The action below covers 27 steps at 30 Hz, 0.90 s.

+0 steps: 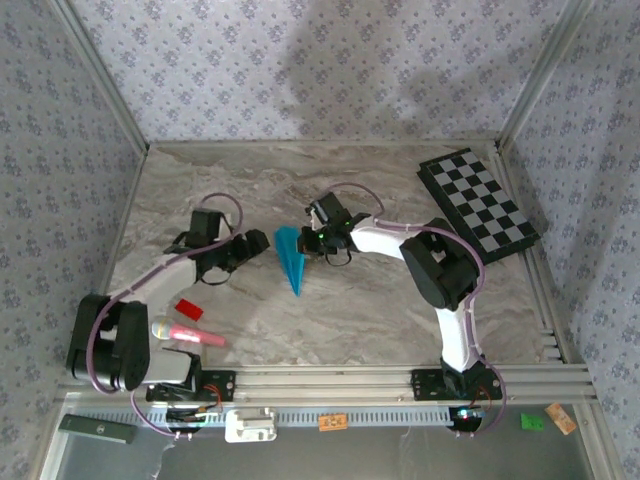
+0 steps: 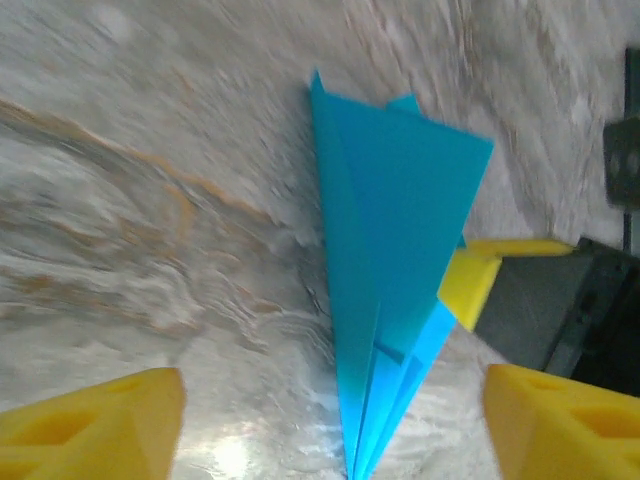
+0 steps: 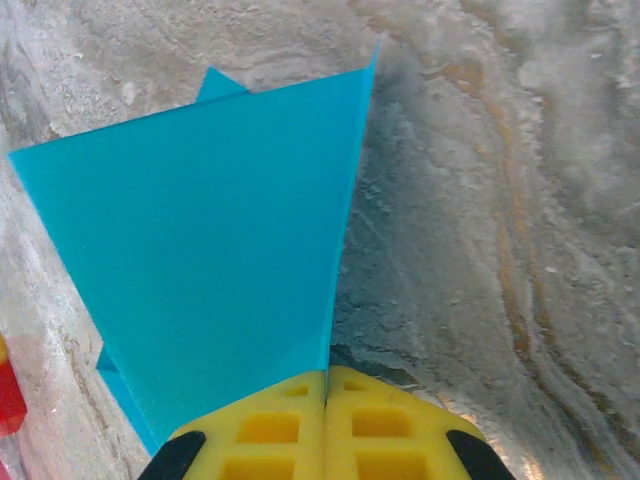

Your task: Fold a paper plane with a square sheet of paper (pick it up from the middle)

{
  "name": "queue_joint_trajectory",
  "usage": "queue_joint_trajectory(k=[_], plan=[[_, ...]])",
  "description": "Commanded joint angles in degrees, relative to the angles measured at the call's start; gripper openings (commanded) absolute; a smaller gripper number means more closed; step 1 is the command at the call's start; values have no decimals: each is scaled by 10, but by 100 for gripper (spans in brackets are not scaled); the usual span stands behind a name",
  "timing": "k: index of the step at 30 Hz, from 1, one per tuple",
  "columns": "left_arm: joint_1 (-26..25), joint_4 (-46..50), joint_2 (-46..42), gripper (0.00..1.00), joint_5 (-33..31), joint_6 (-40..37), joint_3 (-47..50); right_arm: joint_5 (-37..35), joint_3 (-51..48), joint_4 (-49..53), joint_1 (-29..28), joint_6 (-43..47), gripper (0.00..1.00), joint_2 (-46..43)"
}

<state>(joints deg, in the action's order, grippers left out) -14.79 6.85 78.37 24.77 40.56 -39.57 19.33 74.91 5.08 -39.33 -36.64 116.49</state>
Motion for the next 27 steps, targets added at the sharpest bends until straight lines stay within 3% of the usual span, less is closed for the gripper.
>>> queue_joint_trajectory(k=[1, 7, 17, 27], plan=[[-24, -36, 33, 66, 16, 32, -2, 1, -12, -19, 5, -8, 0, -19], [-57, -36, 85, 57, -1, 37, -38, 2, -18, -22, 6, -5, 0, -24], [-86, 25, 137, 41, -90, 43, -91, 4, -20, -22, 6, -6, 0, -22], [-89, 73, 154, 17, -137, 34, -124, 2, -17, -17, 8, -9, 0, -25]])
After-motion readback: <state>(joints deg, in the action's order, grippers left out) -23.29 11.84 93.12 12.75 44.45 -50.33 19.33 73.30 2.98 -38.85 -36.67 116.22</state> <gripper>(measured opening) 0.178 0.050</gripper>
